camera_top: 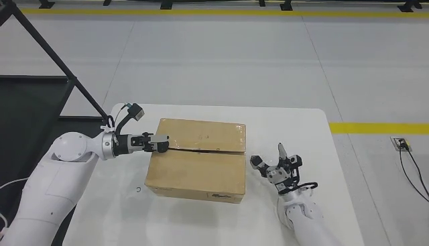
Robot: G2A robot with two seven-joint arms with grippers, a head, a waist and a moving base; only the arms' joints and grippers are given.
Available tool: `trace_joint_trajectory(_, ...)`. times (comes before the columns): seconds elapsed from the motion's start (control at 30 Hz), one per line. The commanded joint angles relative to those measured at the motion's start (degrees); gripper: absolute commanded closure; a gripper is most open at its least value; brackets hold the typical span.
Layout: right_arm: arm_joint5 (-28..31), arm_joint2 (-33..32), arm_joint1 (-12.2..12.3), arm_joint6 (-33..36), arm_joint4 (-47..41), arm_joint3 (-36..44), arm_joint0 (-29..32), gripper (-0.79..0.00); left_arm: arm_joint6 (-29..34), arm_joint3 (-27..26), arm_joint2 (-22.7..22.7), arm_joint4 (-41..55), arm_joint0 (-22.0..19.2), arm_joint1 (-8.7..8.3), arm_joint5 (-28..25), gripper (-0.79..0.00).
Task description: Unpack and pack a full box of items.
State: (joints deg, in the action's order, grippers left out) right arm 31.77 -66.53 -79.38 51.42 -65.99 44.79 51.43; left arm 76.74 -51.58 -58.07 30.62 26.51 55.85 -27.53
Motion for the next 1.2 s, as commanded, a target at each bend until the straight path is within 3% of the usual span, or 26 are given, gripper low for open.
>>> trace_joint_trajectory(0.0,2.09,-0.52,-0.24,1.01,-1.19,-0.33,0.15,-0.785,0.0,0.0,0.0,0.0,0.0,0.0,0.0,-0.785)
trace_joint_trajectory(0.13,3.81,-1.42,-0.7,3.39,-3.36,-1.06,0.29,-0.785,0.0,0.0,0.0,0.0,0.0,0.0,0.0,-0.785)
trace_joint_trajectory(0.8,-3.96,0.45,-2.65,-0.72,2.32,-7.44,-3.96,-0.785,0.0,0.0,0.0,0.0,0.0,0.0,0.0,-0.785)
trace_joint_trajectory(1.17,3.83,0.49,-3.57,-3.66,6.61,-7.71,-3.43,-0.785,0.0,0.0,0.0,0.0,0.0,0.0,0.0,-0.785)
